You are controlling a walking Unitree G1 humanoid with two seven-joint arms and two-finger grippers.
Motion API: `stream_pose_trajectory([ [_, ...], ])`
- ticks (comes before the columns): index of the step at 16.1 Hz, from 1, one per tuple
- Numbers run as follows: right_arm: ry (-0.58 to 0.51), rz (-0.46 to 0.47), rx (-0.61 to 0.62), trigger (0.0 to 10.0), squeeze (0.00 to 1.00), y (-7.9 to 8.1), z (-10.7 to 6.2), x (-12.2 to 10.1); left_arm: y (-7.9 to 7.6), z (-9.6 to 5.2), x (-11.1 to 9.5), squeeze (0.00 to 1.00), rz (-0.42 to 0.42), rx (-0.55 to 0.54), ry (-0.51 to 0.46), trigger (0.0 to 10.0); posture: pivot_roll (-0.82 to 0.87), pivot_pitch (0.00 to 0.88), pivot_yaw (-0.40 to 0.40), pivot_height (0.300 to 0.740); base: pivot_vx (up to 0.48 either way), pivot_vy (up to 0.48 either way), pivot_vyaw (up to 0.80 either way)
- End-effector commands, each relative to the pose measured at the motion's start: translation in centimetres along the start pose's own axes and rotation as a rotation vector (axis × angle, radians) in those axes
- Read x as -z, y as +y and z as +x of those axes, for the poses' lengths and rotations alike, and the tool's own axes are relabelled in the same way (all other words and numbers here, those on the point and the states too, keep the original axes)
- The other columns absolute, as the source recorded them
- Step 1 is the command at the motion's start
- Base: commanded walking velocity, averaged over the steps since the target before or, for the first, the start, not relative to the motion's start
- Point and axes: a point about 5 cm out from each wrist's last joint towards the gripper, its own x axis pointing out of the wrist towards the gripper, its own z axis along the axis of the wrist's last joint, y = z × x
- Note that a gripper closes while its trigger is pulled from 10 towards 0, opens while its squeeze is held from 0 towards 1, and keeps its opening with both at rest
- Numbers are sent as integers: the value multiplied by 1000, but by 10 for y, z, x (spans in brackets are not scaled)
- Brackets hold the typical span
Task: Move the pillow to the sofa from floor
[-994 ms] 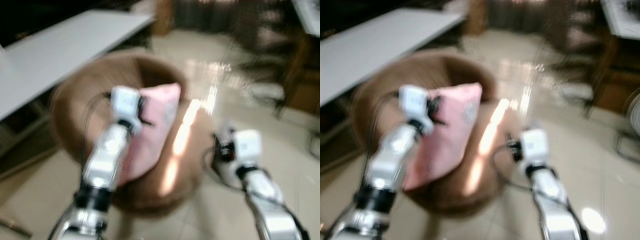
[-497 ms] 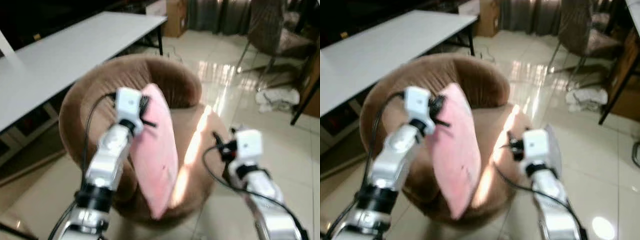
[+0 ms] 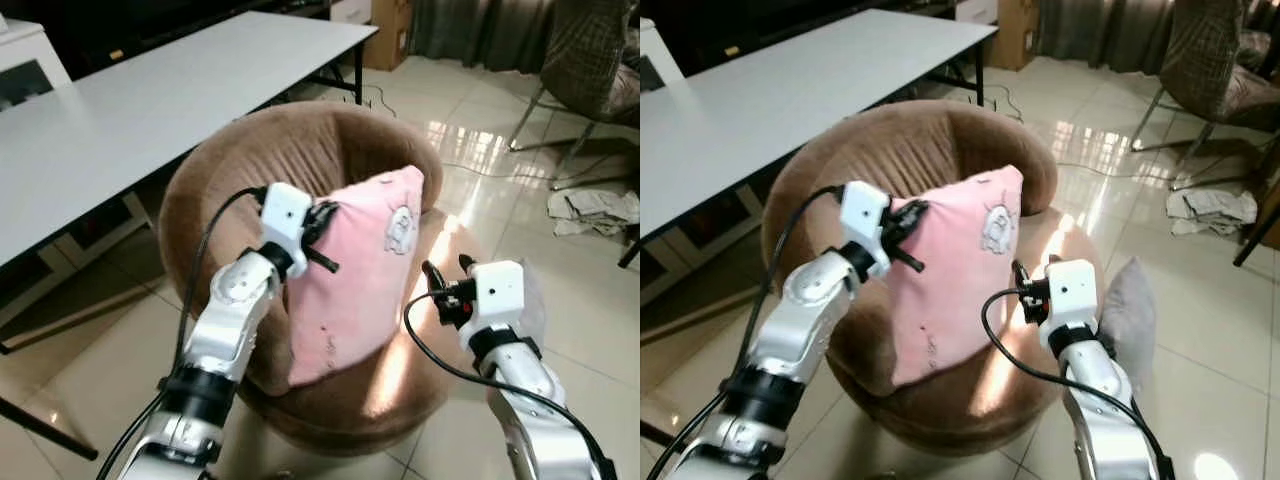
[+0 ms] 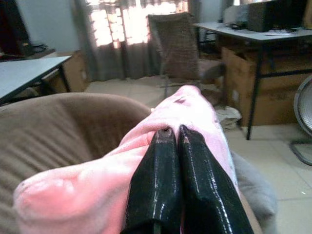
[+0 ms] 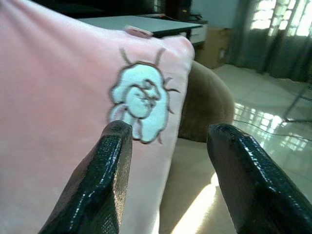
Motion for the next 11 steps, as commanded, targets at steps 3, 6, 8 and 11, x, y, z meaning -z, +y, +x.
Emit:
stream_pose_trajectory([
  [3,-19,-3,-67,10000,0,-1,-10,-7,-5,23,-19,0,27,88,-79,10000,-87,25,114,740,0,0,0],
  [6,4,5,-135,10000,0,0,-21,-8,-7,38,-18,0,-19,92,-79,10000,-117,42,126,740,0,0,0],
  [8,25,2,-160,10000,0,1,-26,-7,-11,47,-22,0,-62,124,-88,10000,-131,53,126,740,0,0,0],
  [11,84,18,-264,10000,0,11,-42,-5,-15,56,-15,0,-50,108,-63,10000,-165,95,120,740,0,0,0],
])
